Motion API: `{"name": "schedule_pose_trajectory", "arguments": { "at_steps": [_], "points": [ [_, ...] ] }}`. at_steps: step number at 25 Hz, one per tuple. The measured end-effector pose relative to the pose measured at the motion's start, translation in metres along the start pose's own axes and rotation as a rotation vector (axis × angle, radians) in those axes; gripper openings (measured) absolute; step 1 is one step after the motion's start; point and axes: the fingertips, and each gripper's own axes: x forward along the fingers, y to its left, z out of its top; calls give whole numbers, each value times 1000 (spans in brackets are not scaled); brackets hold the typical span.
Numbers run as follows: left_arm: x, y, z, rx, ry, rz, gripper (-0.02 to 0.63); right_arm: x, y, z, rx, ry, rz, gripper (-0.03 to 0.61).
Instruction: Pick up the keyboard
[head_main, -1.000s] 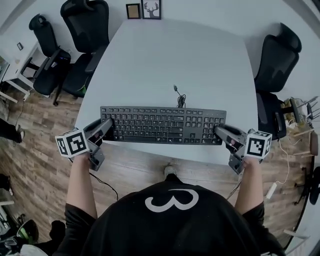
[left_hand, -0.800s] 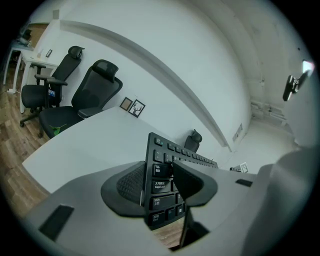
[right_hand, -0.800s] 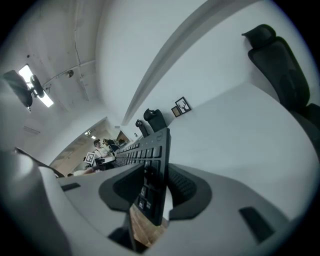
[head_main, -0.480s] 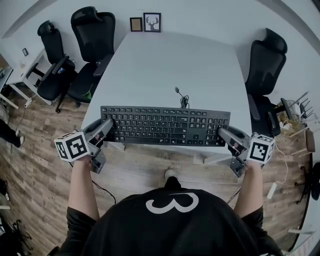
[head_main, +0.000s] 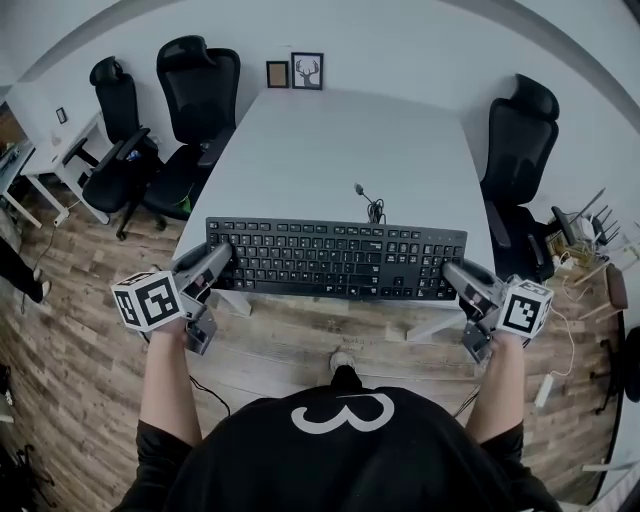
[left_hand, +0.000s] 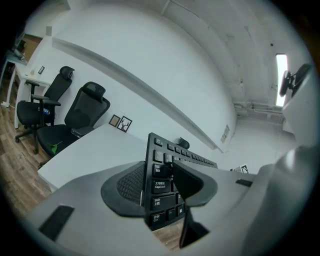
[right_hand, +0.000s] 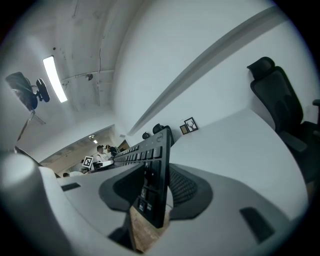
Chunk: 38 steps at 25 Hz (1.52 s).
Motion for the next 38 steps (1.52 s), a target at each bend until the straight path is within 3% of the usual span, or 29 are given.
{"name": "schedule_pose_trajectory", "arguments": {
  "at_steps": [38],
  "points": [
    [0,-2,0,-13,18,-1,175,0,0,-1,17,-20,5,137]
  ]
}}
